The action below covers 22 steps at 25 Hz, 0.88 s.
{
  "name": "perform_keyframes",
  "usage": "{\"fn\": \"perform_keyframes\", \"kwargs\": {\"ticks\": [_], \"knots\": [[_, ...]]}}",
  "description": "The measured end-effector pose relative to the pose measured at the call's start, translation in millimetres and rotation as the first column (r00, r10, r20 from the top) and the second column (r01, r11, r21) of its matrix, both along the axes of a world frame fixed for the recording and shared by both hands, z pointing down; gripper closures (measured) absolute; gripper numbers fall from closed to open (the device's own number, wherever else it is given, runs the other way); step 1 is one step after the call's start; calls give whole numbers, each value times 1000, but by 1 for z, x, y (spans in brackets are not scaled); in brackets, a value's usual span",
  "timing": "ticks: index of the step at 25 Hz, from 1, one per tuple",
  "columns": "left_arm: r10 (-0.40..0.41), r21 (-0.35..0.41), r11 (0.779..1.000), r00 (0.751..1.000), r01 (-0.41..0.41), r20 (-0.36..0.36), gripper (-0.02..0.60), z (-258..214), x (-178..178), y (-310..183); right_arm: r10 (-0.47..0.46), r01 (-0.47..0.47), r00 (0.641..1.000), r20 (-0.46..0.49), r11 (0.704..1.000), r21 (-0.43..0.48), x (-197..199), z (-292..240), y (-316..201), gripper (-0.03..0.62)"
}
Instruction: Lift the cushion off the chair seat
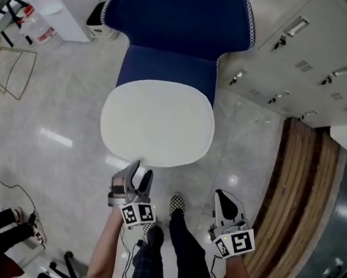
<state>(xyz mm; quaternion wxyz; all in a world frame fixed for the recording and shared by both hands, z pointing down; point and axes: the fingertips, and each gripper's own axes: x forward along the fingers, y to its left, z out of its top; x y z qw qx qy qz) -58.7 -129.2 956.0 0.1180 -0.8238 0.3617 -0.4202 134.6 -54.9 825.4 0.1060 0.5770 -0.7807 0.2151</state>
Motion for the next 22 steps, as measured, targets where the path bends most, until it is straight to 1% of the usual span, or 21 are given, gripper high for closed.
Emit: {"fn": "perform_keyframes", "kwargs": {"ticks": [2,5,11,17,22], "knots": [[-11,15,1000,1000,10,28,325,8,-2,-3,5,-5,1000,4,1000,-4,2,5,2,566],[-15,14,1000,998,15,58,311,19,-4,-7,9,-9,1000,17,1000,-9,3,11,5,566],[-31,43,999,996,27,82,304,30,-7,-16,10,-10,1000,26,1000,-22,4,22,9,566],[-43,60,998,996,38,84,304,34,-3,-25,21,-20,999,37,999,-32,8,30,10,566],[-64,89,995,991,53,115,308,33,-5,-30,26,-24,999,48,999,-38,8,32,9,566]]}}
